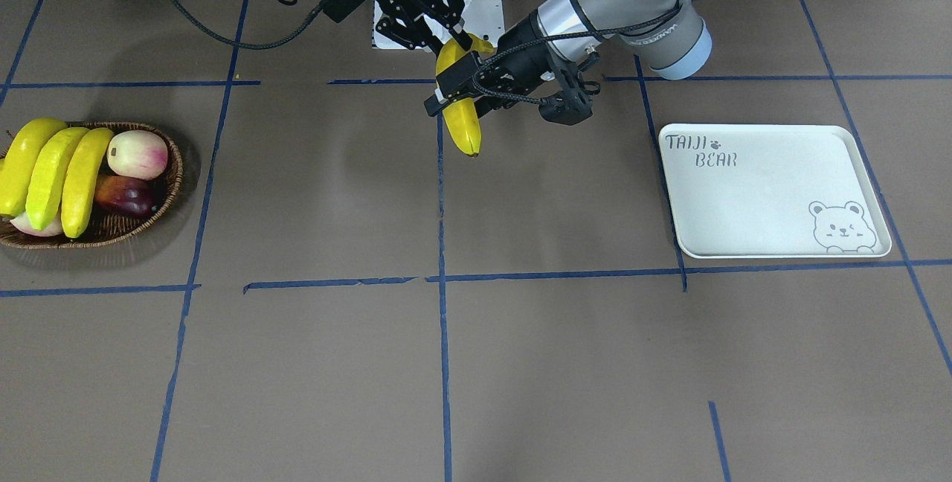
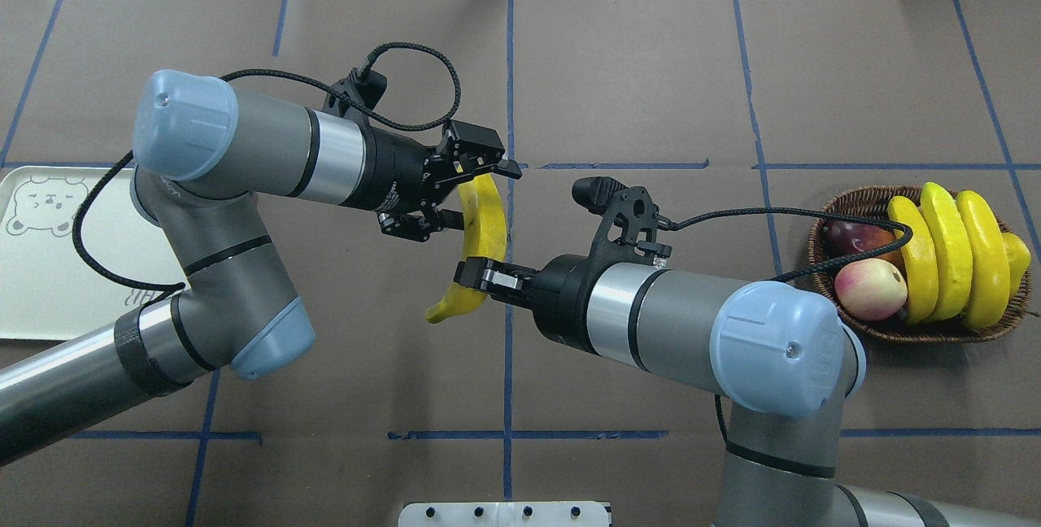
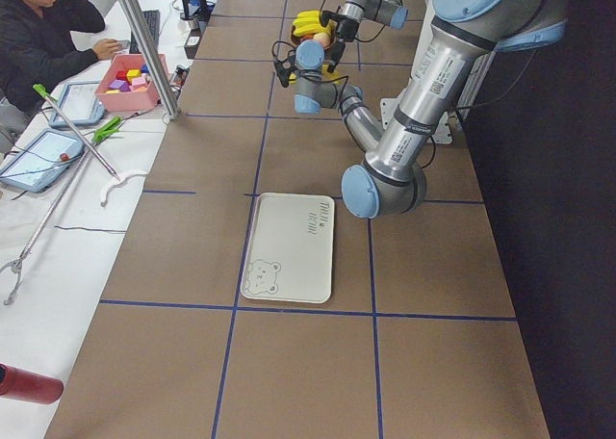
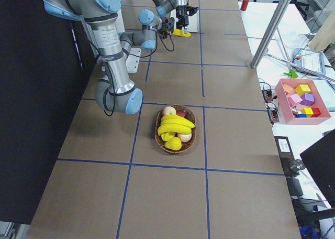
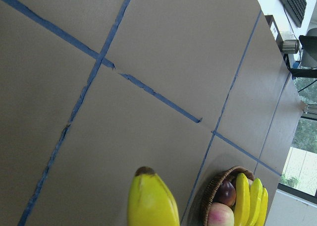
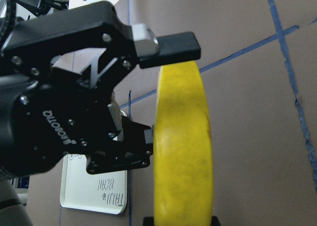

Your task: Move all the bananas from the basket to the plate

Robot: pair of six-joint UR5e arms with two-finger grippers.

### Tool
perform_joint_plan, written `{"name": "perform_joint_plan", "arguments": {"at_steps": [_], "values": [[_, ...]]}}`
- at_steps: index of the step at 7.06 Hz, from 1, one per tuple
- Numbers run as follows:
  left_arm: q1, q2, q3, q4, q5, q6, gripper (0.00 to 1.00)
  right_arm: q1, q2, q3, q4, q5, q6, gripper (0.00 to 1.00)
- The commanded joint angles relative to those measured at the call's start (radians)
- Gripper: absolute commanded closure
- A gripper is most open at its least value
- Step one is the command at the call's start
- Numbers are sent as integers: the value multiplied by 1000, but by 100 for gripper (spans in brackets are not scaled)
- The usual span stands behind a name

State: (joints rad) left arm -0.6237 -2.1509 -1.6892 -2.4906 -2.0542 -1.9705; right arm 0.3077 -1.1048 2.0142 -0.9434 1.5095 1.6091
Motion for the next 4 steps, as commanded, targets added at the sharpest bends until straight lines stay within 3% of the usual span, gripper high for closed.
{"name": "perform_joint_plan", "arguments": {"at_steps": [1, 2, 3, 4], "values": [[5, 9, -9, -4, 0, 7, 98, 1, -1, -2, 0, 0, -2, 98], [1, 13, -13, -2, -6, 6, 100, 2, -1, -2, -1, 0, -3, 96], [-2, 14, -14, -1, -6, 4, 100, 2, 0, -2, 0, 0, 3, 63], [-4, 14, -14, 2, -6, 2, 100, 2, 11, 0, -1, 0, 9, 1]]}}
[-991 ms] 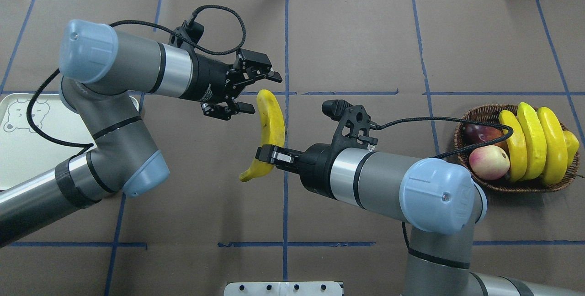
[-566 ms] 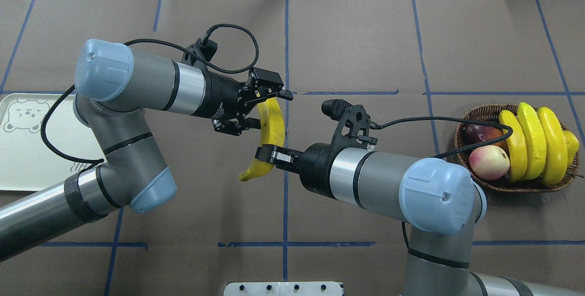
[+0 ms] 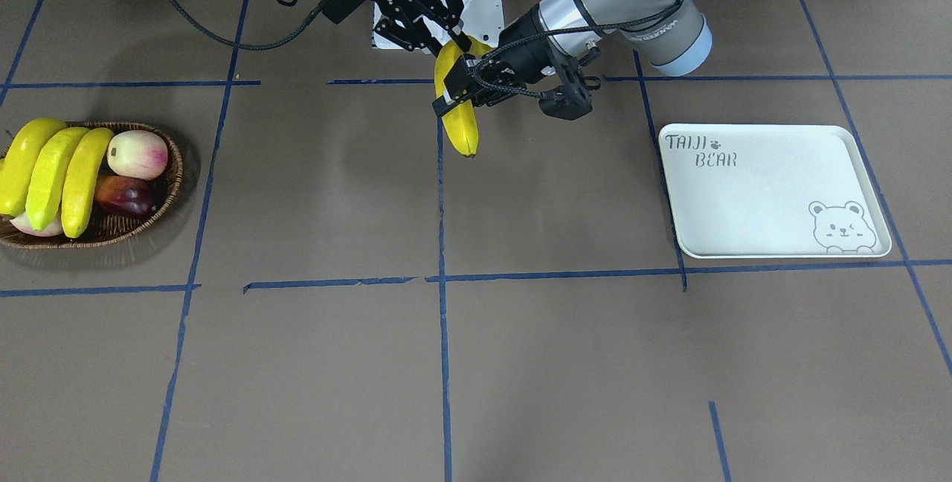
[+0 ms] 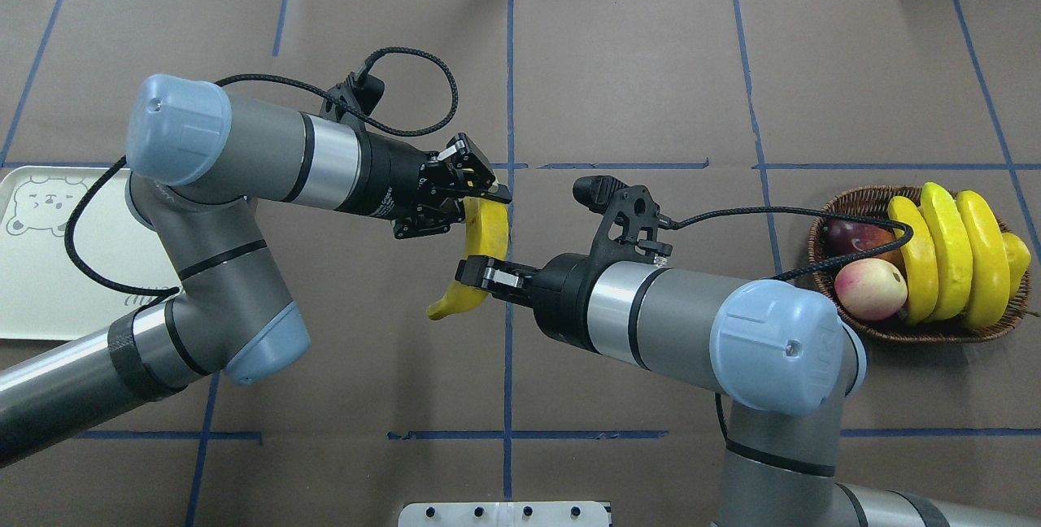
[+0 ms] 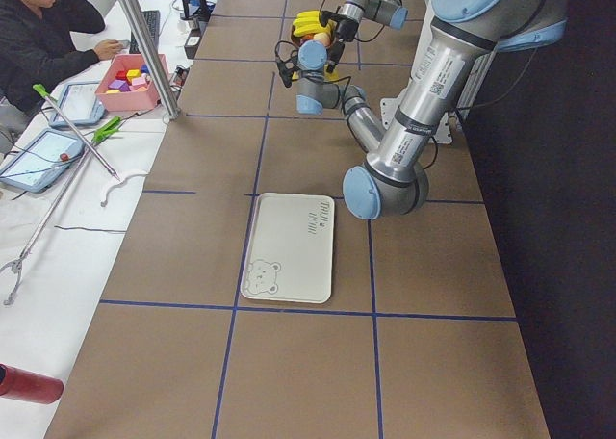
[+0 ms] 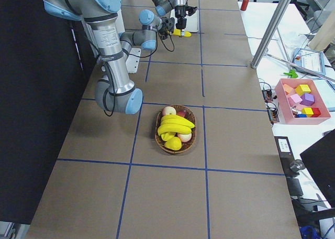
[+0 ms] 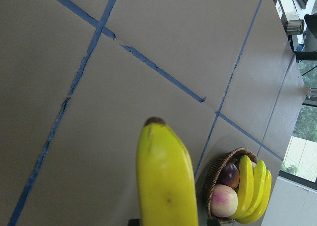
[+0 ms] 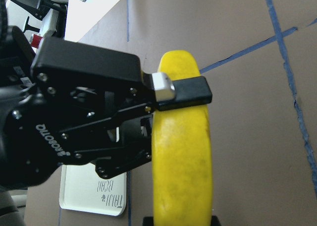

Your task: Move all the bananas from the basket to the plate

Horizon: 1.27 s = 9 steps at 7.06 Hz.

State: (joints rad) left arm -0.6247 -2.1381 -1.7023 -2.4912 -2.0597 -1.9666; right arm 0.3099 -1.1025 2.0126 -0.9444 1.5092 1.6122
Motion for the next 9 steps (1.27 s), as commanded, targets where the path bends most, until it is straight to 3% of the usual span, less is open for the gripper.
{"name": "perform_joint_plan", "arguments": {"at_steps": [1, 4, 6, 7, 9], "values": [[-3, 1, 1, 6, 0, -3, 100, 0, 9, 1, -2, 0, 5, 0], [-61, 23, 16, 47, -3, 3, 100, 9, 4, 5, -8, 5, -8, 0], [-155, 107, 13, 203, -80, 140, 100, 44, -17, 9, -17, 51, -12, 0], [-205, 181, 4, 231, -77, 255, 100, 87, -39, 15, -30, 102, -12, 0], [-323, 370, 24, 235, -79, 525, 100, 223, -39, 23, -181, 275, -64, 0]]}}
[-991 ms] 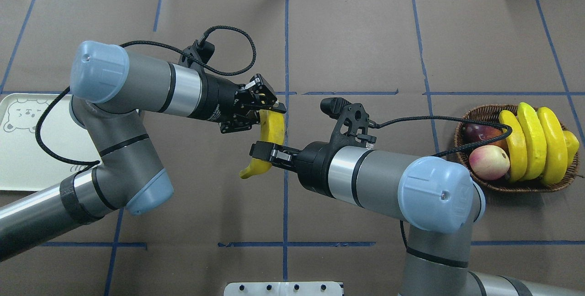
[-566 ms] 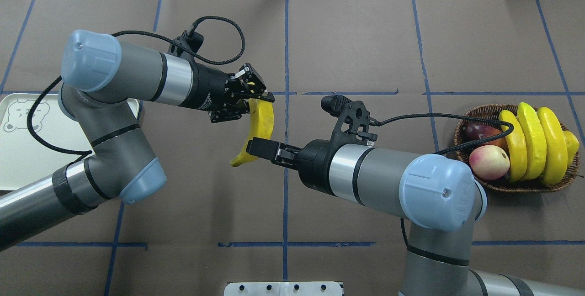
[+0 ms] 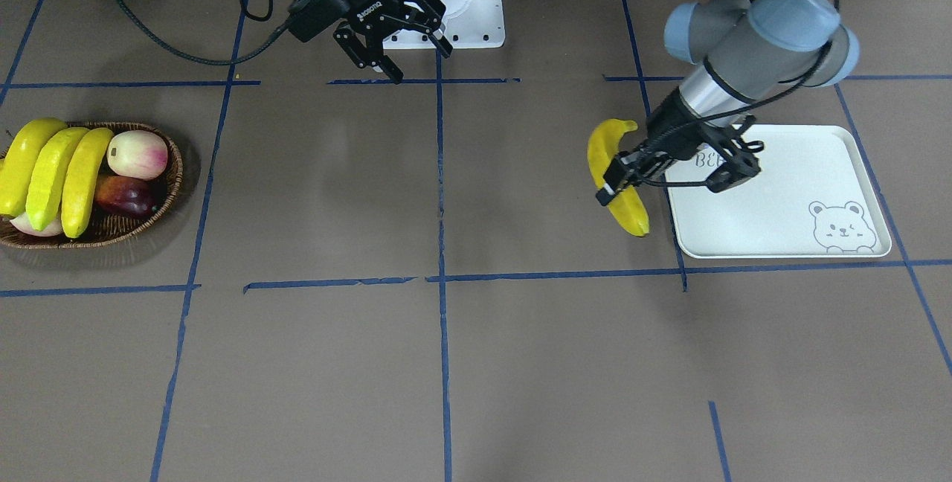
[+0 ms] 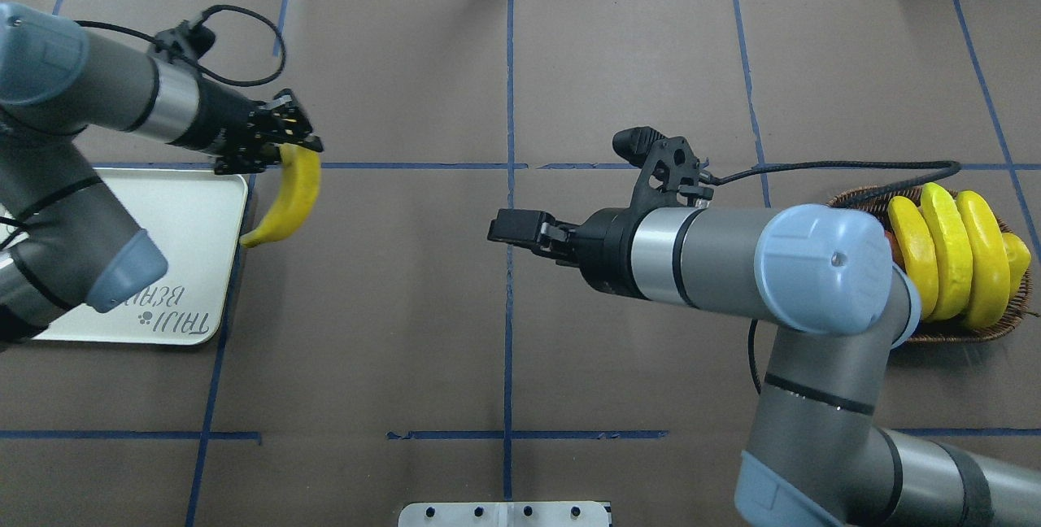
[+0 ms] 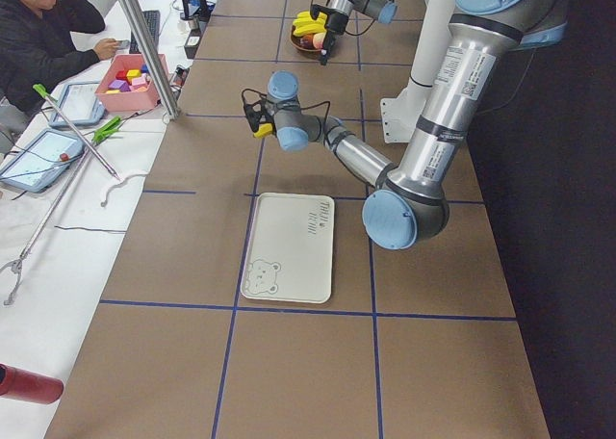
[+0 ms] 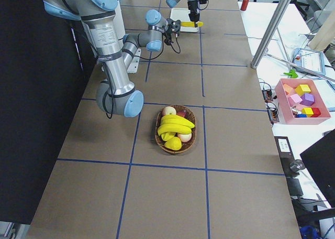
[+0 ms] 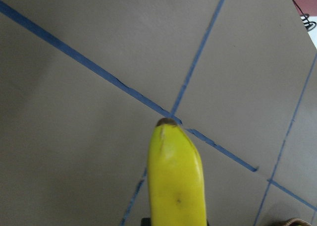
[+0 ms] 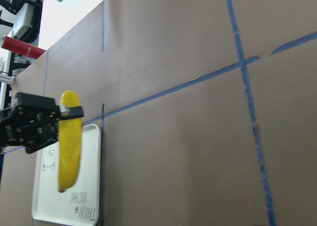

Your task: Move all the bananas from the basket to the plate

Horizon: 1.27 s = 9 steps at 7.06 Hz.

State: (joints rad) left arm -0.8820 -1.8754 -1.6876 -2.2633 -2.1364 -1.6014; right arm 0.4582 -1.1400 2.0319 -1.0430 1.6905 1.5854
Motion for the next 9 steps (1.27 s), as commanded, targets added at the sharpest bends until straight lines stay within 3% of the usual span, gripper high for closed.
{"name": "perform_joint_plan", "arguments": {"at_steps": [1, 3, 4, 6, 7, 8, 9], "values": [[-101, 204, 12, 8, 7, 334, 100, 120, 3, 5, -168, 150, -127, 0], [-155, 365, 17, 4, 44, 565, 100, 178, 8, 5, -321, 202, -281, 0], [-153, 377, 61, 1, 96, 578, 100, 221, 2, 7, -357, 245, -351, 0], [-147, 369, 133, -10, 118, 586, 100, 311, -52, 13, -362, 337, -453, 0], [-147, 361, 135, -9, 118, 584, 100, 325, -62, 10, -362, 342, -488, 0], [-147, 361, 135, -9, 109, 586, 46, 336, -72, 8, -364, 342, -505, 0], [-150, 361, 128, -7, 102, 619, 1, 349, -81, 5, -364, 342, -525, 0]]}}
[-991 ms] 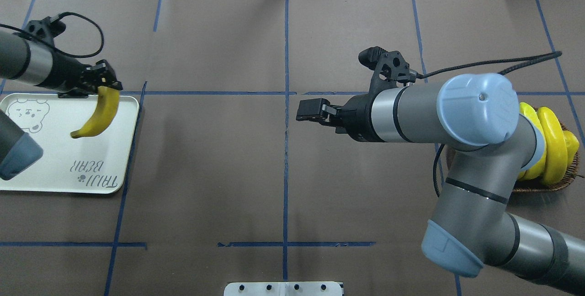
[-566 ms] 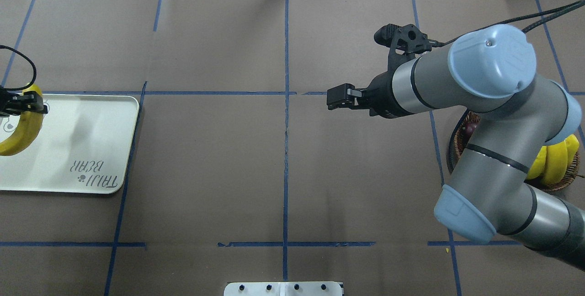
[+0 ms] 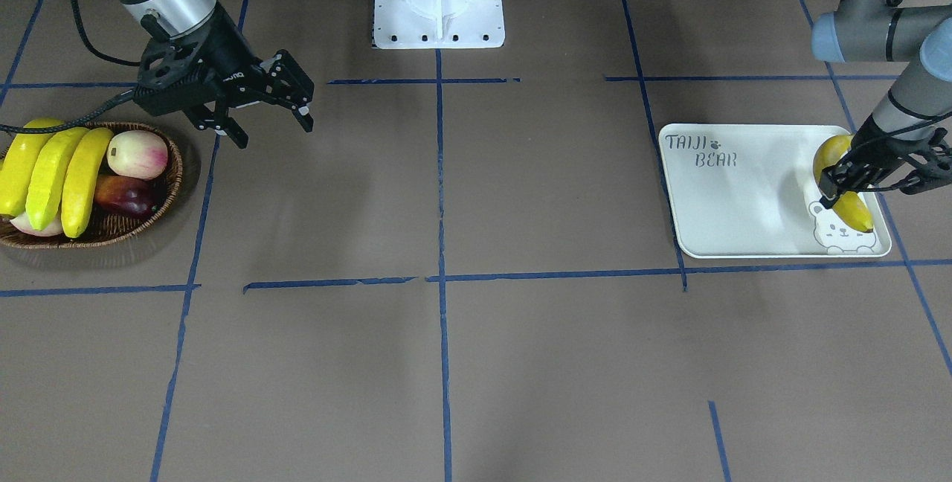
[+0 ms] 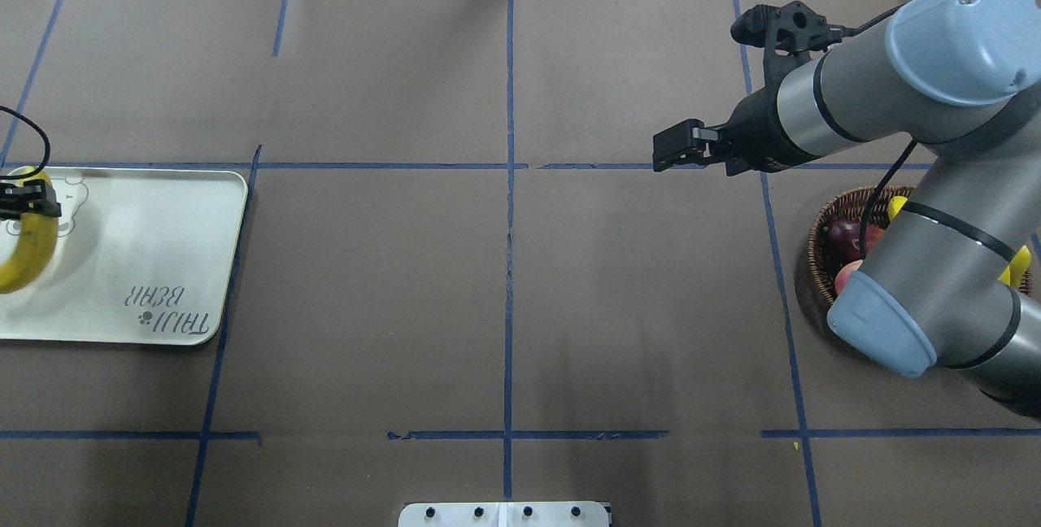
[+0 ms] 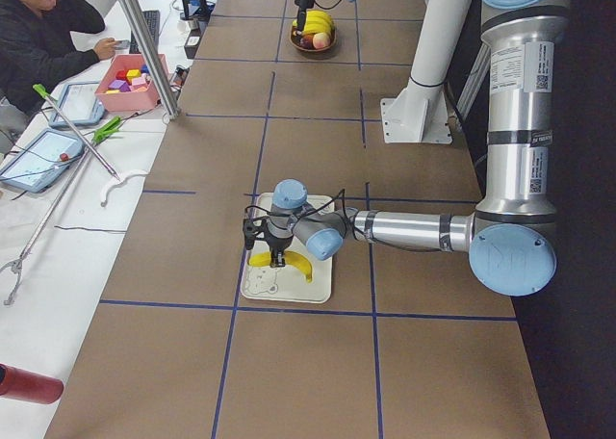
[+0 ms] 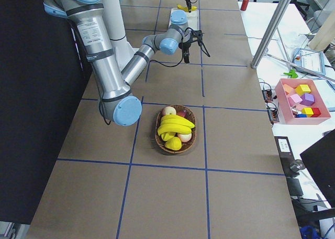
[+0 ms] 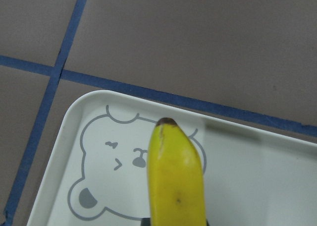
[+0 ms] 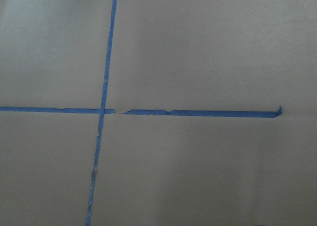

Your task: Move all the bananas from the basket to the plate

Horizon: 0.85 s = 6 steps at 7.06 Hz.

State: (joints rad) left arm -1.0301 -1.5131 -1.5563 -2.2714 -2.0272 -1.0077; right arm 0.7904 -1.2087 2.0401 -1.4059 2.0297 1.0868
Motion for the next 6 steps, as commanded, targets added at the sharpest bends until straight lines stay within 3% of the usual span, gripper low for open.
{"name": "perform_joint_plan", "arguments": {"at_steps": [1, 3, 5, 6], "values": [[-4, 1, -10, 1, -8, 30, 1, 36, -35, -6, -2, 4, -75, 0], [-7, 1, -27, 1, -72, 29, 1, 117, -118, -11, 2, 55, -236, 0], [-88, -4, -68, 12, -210, 29, 1, 298, -278, -8, 14, 237, -463, 0], [-90, -4, -76, 12, -220, 26, 1, 358, -335, -6, 15, 268, -564, 0]]}}
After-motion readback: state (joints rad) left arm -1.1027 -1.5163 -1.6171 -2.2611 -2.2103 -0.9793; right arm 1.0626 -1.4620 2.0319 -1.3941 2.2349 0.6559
